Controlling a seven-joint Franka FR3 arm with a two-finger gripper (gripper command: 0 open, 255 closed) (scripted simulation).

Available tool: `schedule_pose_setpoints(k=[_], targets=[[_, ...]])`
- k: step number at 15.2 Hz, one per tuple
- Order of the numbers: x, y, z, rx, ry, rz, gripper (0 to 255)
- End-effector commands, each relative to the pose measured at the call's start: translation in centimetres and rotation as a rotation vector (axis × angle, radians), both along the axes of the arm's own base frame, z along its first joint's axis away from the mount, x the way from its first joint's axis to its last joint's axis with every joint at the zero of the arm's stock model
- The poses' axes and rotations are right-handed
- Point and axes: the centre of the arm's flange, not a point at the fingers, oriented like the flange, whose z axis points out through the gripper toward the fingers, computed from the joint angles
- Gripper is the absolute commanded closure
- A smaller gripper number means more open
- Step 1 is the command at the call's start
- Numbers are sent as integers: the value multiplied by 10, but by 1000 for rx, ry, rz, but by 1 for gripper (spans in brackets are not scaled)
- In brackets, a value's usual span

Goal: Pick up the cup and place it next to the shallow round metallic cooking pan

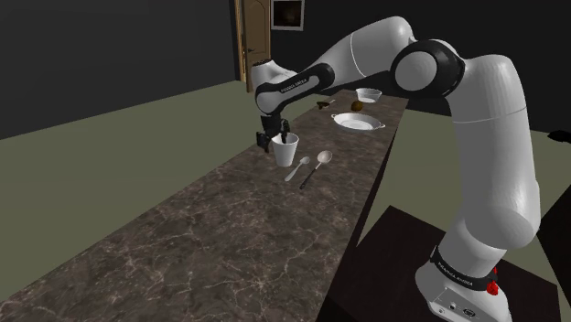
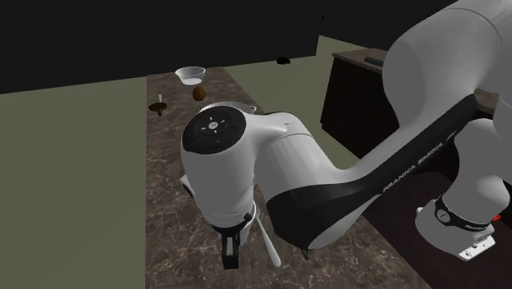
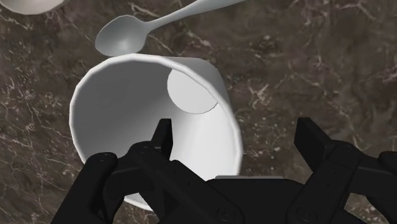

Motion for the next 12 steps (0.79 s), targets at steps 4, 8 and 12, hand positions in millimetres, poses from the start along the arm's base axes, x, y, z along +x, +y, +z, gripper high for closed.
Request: schedule_pose_setpoints(k=[4, 8, 12], targets=[[-1, -1, -3, 0, -1, 0, 0], [-1, -1, -2, 0, -1, 0, 255], [-1, -1, -2, 0, -1, 0, 255]])
